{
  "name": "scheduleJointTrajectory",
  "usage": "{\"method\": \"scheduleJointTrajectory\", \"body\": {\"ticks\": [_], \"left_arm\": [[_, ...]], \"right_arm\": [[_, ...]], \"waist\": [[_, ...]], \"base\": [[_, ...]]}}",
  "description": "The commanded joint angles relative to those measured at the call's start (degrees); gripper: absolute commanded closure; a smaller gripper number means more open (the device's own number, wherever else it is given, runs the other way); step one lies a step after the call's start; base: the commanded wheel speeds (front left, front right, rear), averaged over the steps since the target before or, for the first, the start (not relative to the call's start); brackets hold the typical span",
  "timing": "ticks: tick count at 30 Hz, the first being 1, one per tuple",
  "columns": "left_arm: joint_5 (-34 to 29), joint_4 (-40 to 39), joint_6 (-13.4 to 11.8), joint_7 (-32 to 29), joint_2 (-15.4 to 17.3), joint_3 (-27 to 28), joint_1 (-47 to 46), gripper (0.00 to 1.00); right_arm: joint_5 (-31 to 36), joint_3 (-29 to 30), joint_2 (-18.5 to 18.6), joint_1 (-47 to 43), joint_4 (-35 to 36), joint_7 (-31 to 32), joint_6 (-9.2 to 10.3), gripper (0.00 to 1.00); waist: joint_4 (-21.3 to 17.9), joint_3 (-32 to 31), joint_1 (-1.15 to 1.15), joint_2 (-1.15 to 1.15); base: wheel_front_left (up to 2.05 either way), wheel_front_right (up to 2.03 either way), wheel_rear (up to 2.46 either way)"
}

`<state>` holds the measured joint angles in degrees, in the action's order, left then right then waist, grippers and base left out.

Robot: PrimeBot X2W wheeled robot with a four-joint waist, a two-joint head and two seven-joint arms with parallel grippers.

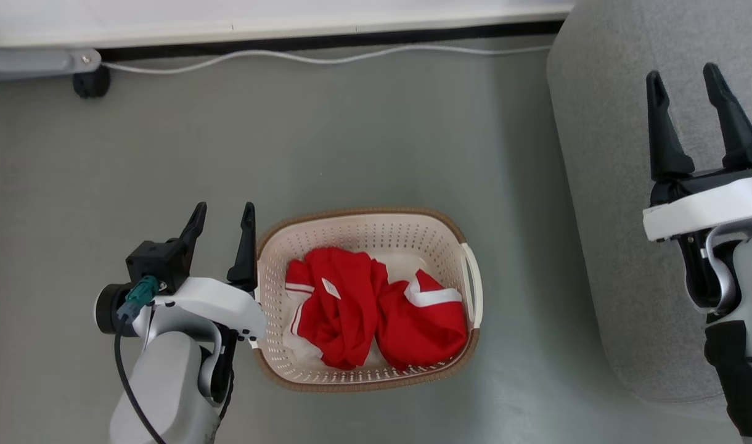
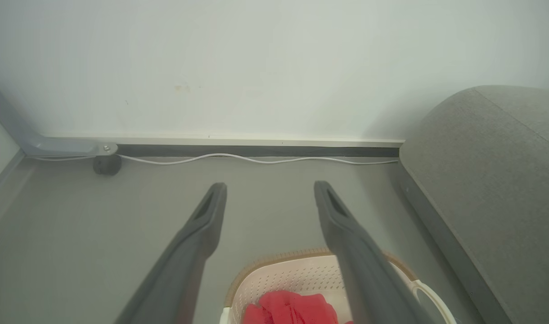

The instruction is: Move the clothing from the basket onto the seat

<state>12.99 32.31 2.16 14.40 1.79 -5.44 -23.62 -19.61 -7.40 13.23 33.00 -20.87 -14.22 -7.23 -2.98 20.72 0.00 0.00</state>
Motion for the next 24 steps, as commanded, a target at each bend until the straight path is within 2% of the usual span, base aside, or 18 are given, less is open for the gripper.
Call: {"method": "scheduleJointTrajectory", "body": {"ticks": [1, 16, 21, 24], "left_arm": [[1.06, -0.54, -0.88, 0.6, 1.1, 0.35, -2.32, 0.0], [8.89, 5.25, -2.86, 0.6, 1.1, -12.49, -8.94, 0.0], [12.12, 8.93, -2.78, 0.6, 1.1, -17.99, -12.31, 0.0], [14.15, 11.09, -1.76, 0.6, 1.1, -21.23, -14.32, 0.0]], "right_arm": [[0.34, -0.57, 0.67, 1.58, 2.51, -0.78, -0.25, 0.0], [-0.25, 0.05, 1.5, 7.89, 9.59, -0.78, -0.25, 0.0], [-0.57, -0.57, 1.65, 9.96, 11.01, -0.78, -0.25, 0.0], [-0.62, -0.9, 1.64, 10.91, 11.55, -0.78, -0.25, 0.0]], "waist": [[-0.62, 5.17, 0.0, 0.0], [-2.08, 18.99, 0.0, 0.0], [-3.09, 23.23, 0.0, 0.0], [-3.6, 25.1, 0.0, 0.0]], "base": [[0.0, 0.0, 0.0], [0.0, 0.0, 0.0], [0.0, 0.0, 0.0], [0.0, 0.0, 0.0]]}}
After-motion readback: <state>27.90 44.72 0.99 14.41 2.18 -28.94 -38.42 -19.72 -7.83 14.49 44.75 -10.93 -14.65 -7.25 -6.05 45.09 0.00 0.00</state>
